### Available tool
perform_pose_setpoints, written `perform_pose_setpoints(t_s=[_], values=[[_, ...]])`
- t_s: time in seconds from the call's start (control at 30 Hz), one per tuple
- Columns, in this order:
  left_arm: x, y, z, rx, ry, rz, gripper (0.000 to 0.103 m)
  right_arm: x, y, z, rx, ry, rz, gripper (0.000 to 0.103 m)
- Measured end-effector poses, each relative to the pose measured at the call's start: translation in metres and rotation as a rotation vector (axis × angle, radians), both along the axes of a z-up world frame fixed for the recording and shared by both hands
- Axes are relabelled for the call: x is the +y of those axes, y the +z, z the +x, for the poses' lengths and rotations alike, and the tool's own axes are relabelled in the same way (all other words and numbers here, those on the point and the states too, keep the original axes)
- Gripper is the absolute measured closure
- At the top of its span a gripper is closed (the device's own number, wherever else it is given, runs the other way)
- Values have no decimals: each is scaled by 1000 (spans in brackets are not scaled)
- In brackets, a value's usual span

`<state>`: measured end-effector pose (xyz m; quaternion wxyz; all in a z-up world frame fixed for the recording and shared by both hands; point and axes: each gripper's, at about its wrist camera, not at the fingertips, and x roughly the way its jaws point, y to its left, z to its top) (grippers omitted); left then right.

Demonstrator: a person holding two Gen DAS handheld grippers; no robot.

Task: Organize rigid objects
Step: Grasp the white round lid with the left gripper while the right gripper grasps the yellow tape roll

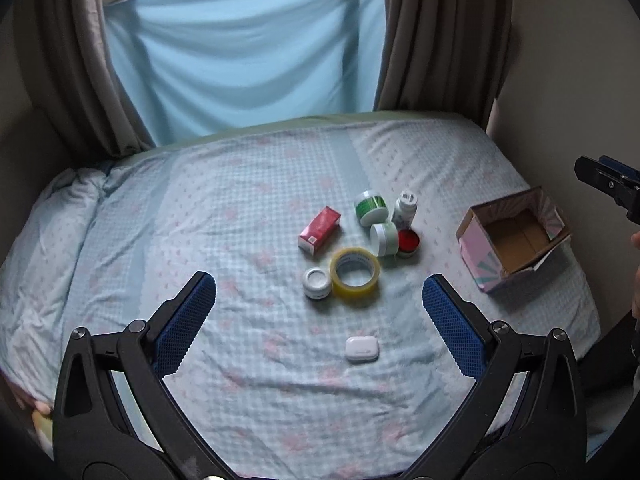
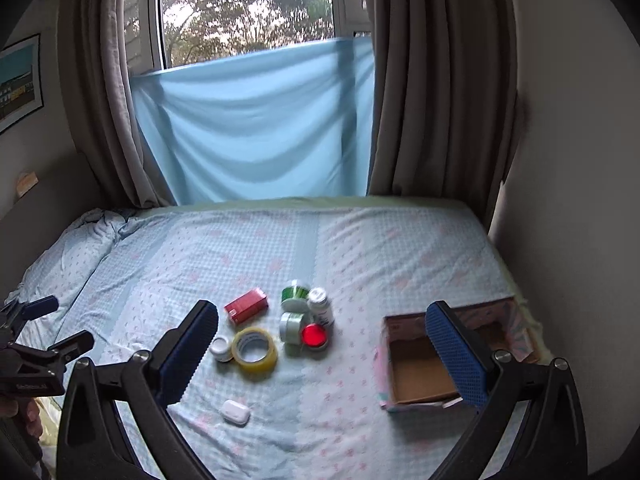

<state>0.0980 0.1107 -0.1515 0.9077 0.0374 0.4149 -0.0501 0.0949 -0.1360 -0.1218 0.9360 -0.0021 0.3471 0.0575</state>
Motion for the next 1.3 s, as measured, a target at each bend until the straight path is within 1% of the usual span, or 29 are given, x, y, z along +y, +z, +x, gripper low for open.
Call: perform_pose_setpoints(t_s=[0.13,0.27,0.33,0.4,0.5,0.57,0.67,0.73,0.77,0.8,0.87,0.93,1.0,1.07,1.1,1.17,1.23,1.27,1.3], values=[[23,-53,42,79,-121,6,0,32,-43,22,54,13,-12,0],[34,-122,83,136,-277,29,1,64,-101,48,116,67,-46,0],[34,-152,99,142,-345,50,1,77,-133,61,148,108,-68,0],[34,-183,115,148,-407,63,1,91,-166,72,188,149,-113,0],[29,-227,136,169,-486,73,5,107,-214,89,243,211,-160,0],[25,-253,148,182,-535,73,5,115,-242,99,275,252,-170,0],[17,-285,159,178,-605,69,5,123,-281,112,310,316,-182,0],[12,-304,164,184,-641,80,7,127,-304,120,329,350,-182,0],[10,-312,166,193,-661,79,13,128,-315,126,336,366,-174,0],[9,-319,167,203,-680,76,16,129,-326,131,340,382,-165,0],[6,-329,169,209,-715,82,17,130,-343,142,350,420,-157,0],[4,-335,169,201,-744,86,17,136,-352,149,335,463,-166,0],[1,-338,169,201,-765,89,18,140,-358,155,329,496,-166,0],[0,-340,170,203,-781,90,26,142,-362,162,333,531,-155,0],[-2,-340,171,210,-790,92,30,146,-362,165,327,544,-162,0],[-5,-343,172,220,-804,102,34,149,-360,168,308,567,-183,0],[-8,-345,175,218,-805,114,43,154,-361,173,296,580,-199,0],[-8,-345,176,216,-802,125,46,155,-361,175,296,585,-203,0],[-8,-345,178,214,-798,132,50,156,-362,178,300,589,-207,3]])
